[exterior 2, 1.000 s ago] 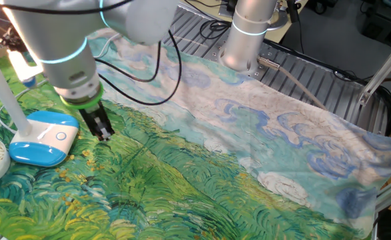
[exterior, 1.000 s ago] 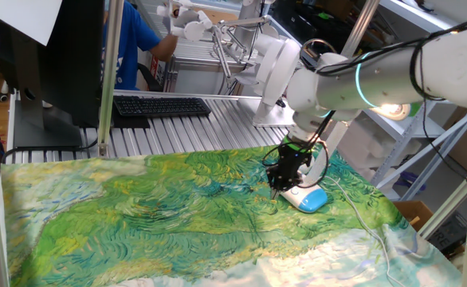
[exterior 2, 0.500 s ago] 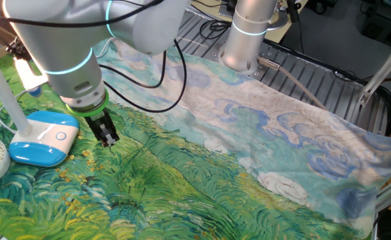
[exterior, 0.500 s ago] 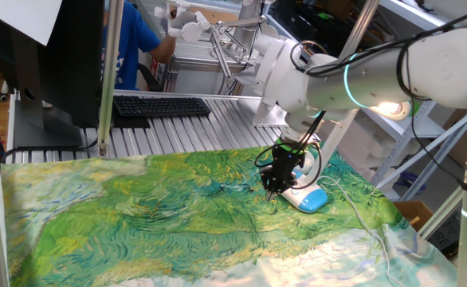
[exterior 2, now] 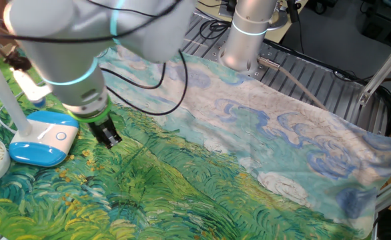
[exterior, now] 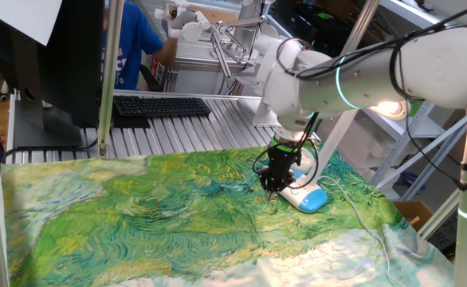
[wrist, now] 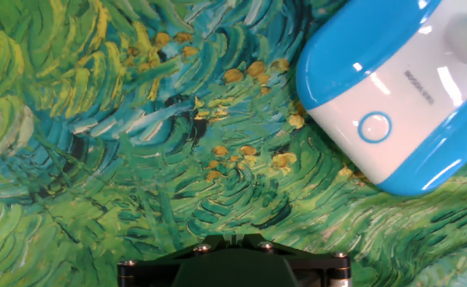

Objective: Turn on the desk lamp by pressing the button

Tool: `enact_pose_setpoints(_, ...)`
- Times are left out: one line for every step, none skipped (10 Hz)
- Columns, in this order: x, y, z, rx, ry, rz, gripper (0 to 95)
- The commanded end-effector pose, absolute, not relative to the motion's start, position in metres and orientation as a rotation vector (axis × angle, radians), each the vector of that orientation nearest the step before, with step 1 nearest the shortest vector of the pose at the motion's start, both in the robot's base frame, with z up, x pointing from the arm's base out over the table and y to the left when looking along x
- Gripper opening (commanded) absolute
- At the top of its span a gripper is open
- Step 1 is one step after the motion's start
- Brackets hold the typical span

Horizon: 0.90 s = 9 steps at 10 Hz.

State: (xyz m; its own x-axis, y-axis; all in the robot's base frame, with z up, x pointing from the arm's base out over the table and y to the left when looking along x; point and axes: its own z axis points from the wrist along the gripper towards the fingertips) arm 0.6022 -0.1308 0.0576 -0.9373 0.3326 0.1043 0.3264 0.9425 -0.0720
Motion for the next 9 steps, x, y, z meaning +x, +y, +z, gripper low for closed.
enact_pose_setpoints(0.6049, -0.1313, 0.0571, -0.542, -2.97, 0.064, 0.0)
enact_pose_setpoints(0.6049, -0.1313, 0.0571, -0.543, -2.97, 0.063, 0.0)
enact_pose_setpoints(0.6047, -0.1313, 0.057, -0.547, -2.97, 0.062, 0.0)
enact_pose_setpoints(0.6044, -0.1312, 0.0568, -0.559, -2.968, 0.063, 0.0)
enact_pose_setpoints(0.6042, -0.1312, 0.0567, -0.563, -2.968, 0.063, 0.0)
enact_pose_setpoints(0.6041, -0.1312, 0.0567, -0.564, -2.968, 0.063, 0.0)
enact_pose_setpoints(0.604, -0.1312, 0.0566, -0.563, -2.968, 0.064, 0.0)
enact_pose_setpoints(0.6037, -0.1311, 0.0564, -0.564, -2.968, 0.063, 0.0)
enact_pose_setpoints(0.603, -0.131, 0.0561, -0.564, -2.968, 0.062, 0.0)
